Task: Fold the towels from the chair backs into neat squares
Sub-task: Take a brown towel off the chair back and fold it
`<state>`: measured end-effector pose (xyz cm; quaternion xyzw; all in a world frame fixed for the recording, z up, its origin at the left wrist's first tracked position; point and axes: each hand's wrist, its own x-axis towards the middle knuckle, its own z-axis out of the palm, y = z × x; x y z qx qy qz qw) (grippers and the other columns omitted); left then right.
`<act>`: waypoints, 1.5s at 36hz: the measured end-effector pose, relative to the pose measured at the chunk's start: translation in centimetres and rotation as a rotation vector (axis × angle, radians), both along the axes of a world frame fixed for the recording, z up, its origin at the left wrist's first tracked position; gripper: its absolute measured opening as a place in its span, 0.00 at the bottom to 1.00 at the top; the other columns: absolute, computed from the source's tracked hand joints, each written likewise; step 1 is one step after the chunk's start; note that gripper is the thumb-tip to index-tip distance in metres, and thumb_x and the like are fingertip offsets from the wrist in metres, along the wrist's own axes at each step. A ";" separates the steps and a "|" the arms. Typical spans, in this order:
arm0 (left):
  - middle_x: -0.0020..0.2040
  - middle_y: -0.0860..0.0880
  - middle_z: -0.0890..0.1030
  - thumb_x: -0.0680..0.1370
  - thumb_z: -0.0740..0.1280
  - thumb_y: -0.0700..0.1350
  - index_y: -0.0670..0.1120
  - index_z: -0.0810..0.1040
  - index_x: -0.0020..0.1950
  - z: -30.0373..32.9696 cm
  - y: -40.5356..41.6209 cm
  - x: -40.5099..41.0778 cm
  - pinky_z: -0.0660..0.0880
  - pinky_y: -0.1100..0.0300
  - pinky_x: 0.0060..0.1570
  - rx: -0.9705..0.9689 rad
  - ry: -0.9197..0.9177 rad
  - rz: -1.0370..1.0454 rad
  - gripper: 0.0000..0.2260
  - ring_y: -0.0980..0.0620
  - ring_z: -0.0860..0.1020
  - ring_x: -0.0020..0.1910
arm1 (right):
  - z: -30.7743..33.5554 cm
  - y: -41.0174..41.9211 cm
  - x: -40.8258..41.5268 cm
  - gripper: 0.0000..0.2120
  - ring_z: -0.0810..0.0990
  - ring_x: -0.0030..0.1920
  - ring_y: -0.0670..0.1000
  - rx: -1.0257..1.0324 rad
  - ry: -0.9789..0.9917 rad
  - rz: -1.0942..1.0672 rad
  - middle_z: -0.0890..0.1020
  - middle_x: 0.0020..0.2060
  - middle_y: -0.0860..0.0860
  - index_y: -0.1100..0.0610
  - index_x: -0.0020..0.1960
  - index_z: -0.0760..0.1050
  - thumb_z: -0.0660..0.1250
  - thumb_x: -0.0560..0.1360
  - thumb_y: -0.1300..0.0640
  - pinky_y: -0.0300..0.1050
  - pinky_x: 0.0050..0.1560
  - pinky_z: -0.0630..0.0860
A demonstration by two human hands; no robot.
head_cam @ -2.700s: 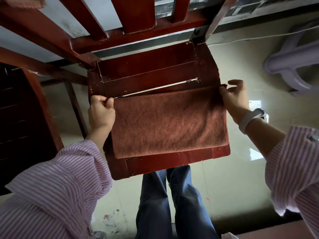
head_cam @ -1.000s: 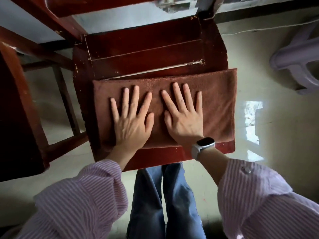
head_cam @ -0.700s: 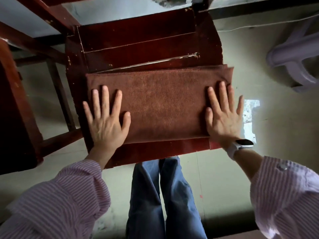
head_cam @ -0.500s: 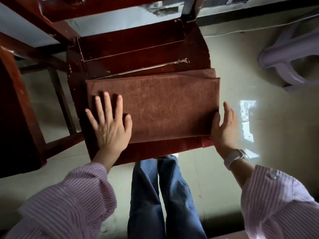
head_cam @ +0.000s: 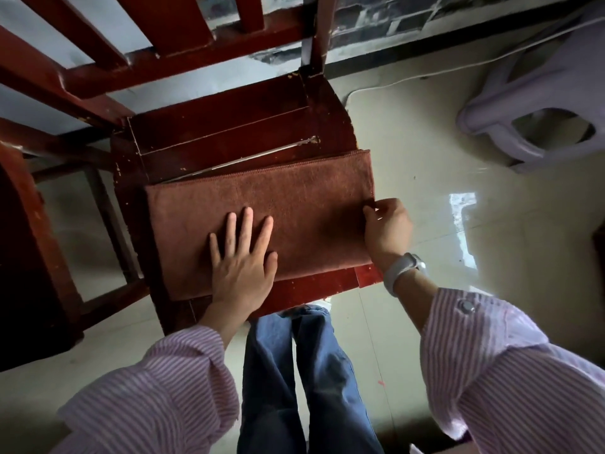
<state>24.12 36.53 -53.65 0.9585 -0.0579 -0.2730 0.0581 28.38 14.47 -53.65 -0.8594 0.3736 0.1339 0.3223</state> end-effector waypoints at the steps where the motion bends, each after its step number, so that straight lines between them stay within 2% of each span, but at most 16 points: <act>1: 0.77 0.49 0.45 0.78 0.47 0.56 0.56 0.46 0.75 0.1 0.0 0.0 0.44 0.40 0.70 0.001 -0.001 -0.003 0.26 0.46 0.42 0.75 | 0.0 0.3 -0.1 0.11 0.75 0.52 0.59 -0.001 0.004 -0.018 0.79 0.51 0.60 0.63 0.53 0.74 0.64 0.75 0.56 0.48 0.50 0.69; 9: 0.77 0.47 0.46 0.76 0.47 0.56 0.55 0.47 0.75 0.2 -0.2 0.2 0.46 0.38 0.70 0.026 0.037 -0.006 0.27 0.44 0.43 0.75 | 0.5 0.7 0.4 0.12 0.75 0.54 0.62 0.080 0.119 -0.043 0.78 0.51 0.62 0.64 0.53 0.73 0.63 0.75 0.55 0.49 0.50 0.69; 12: 0.77 0.47 0.47 0.76 0.44 0.58 0.55 0.47 0.75 0.2 -0.1 0.3 0.47 0.38 0.70 0.033 0.050 -0.008 0.27 0.44 0.44 0.75 | 0.5 0.6 0.6 0.08 0.74 0.45 0.59 0.150 0.141 -0.027 0.77 0.41 0.61 0.61 0.44 0.74 0.64 0.73 0.55 0.48 0.45 0.68; 15: 0.77 0.47 0.47 0.75 0.42 0.59 0.55 0.48 0.75 0.4 -0.1 0.4 0.49 0.38 0.69 0.026 0.063 -0.006 0.28 0.44 0.45 0.75 | 0.9 0.7 0.6 0.09 0.68 0.38 0.55 0.157 0.114 0.004 0.71 0.35 0.55 0.57 0.36 0.68 0.65 0.71 0.54 0.43 0.39 0.63; 18: 0.77 0.48 0.45 0.74 0.40 0.60 0.56 0.46 0.75 0.6 -0.1 0.5 0.47 0.39 0.70 0.013 0.081 -0.009 0.29 0.45 0.42 0.75 | 2.1 1.0 0.6 0.06 0.71 0.41 0.51 0.243 0.060 -0.032 0.73 0.39 0.51 0.57 0.45 0.70 0.66 0.73 0.57 0.42 0.42 0.64; 21: 0.77 0.49 0.42 0.74 0.41 0.60 0.56 0.45 0.75 1.2 0.0 0.8 0.45 0.39 0.70 -0.018 0.118 -0.008 0.29 0.46 0.39 0.75 | 3.0 0.9 0.6 0.13 0.74 0.40 0.48 0.349 0.029 -0.108 0.77 0.43 0.51 0.62 0.54 0.74 0.68 0.72 0.57 0.38 0.41 0.68; 26: 0.76 0.51 0.39 0.80 0.54 0.54 0.55 0.50 0.75 2.3 0.4 2.3 0.43 0.43 0.71 -0.144 0.238 0.058 0.25 0.49 0.36 0.74 | 5.2 0.5 1.1 0.08 0.76 0.33 0.47 0.556 0.099 -0.227 0.78 0.34 0.51 0.59 0.49 0.78 0.71 0.70 0.60 0.35 0.34 0.74; 28: 0.77 0.50 0.46 0.79 0.58 0.50 0.52 0.61 0.73 2.8 0.4 3.0 0.45 0.46 0.72 -0.315 0.271 0.223 0.22 0.51 0.41 0.75 | 6.1 0.8 1.4 0.06 0.75 0.32 0.48 0.524 0.081 -0.166 0.76 0.32 0.49 0.57 0.44 0.76 0.71 0.69 0.61 0.35 0.33 0.74; 30: 0.74 0.47 0.60 0.78 0.62 0.45 0.47 0.72 0.66 3.8 0.6 3.8 0.53 0.55 0.71 -0.523 0.262 0.494 0.16 0.50 0.54 0.74 | 7.3 1.7 1.7 0.07 0.75 0.34 0.51 0.467 0.056 -0.064 0.76 0.33 0.50 0.57 0.42 0.74 0.72 0.69 0.60 0.42 0.38 0.74; 33: 0.60 0.45 0.76 0.78 0.62 0.42 0.45 0.76 0.58 6.2 1.7 4.5 0.68 0.64 0.55 -0.784 0.314 0.879 0.10 0.52 0.74 0.59 | 9.1 4.3 1.6 0.09 0.73 0.38 0.51 0.394 0.018 0.124 0.74 0.34 0.49 0.58 0.41 0.72 0.73 0.68 0.58 0.42 0.38 0.69; 36: 0.52 0.47 0.79 0.80 0.58 0.43 0.47 0.75 0.55 8.0 3.7 4.5 0.71 0.59 0.54 -0.998 0.418 1.172 0.08 0.52 0.78 0.49 | 10.5 8.0 1.3 0.10 0.72 0.38 0.48 0.397 0.004 0.247 0.75 0.37 0.49 0.56 0.41 0.71 0.73 0.68 0.56 0.33 0.32 0.64; 40: 0.48 0.48 0.79 0.81 0.55 0.44 0.45 0.74 0.57 8.1 7.5 3.8 0.73 0.57 0.50 -1.138 0.429 1.430 0.11 0.51 0.78 0.47 | 10.8 13.7 0.9 0.10 0.72 0.38 0.46 0.493 0.037 0.307 0.75 0.38 0.48 0.58 0.47 0.76 0.72 0.69 0.57 0.23 0.33 0.66; 43: 0.54 0.46 0.78 0.81 0.53 0.47 0.44 0.72 0.62 7.3 9.7 3.5 0.72 0.56 0.52 -1.162 0.487 1.540 0.14 0.48 0.76 0.53 | 9.9 17.1 0.3 0.10 0.76 0.40 0.49 0.636 0.134 0.392 0.79 0.39 0.51 0.60 0.52 0.78 0.70 0.71 0.60 0.34 0.42 0.70; 46: 0.66 0.42 0.70 0.82 0.52 0.45 0.41 0.66 0.68 6.0 10.3 3.6 0.67 0.50 0.61 -1.102 0.543 1.517 0.17 0.42 0.68 0.66 | 8.7 18.0 -0.4 0.10 0.80 0.49 0.53 0.492 0.119 0.485 0.82 0.48 0.55 0.61 0.55 0.78 0.63 0.75 0.61 0.37 0.47 0.71; 51: 0.52 0.48 0.76 0.80 0.59 0.42 0.45 0.74 0.60 3.8 9.4 3.6 0.71 0.53 0.59 -0.888 0.330 1.397 0.10 0.47 0.76 0.56 | 6.6 15.7 -1.6 0.20 0.70 0.59 0.58 0.122 0.050 0.550 0.74 0.60 0.55 0.57 0.64 0.72 0.59 0.73 0.63 0.46 0.56 0.68; 54: 0.49 0.48 0.80 0.77 0.64 0.43 0.43 0.78 0.55 3.0 8.8 3.2 0.73 0.52 0.59 -0.765 0.149 1.254 0.09 0.48 0.78 0.54 | 6.2 14.9 -2.1 0.28 0.66 0.65 0.59 0.128 0.082 0.608 0.67 0.68 0.54 0.54 0.69 0.66 0.53 0.69 0.58 0.55 0.65 0.65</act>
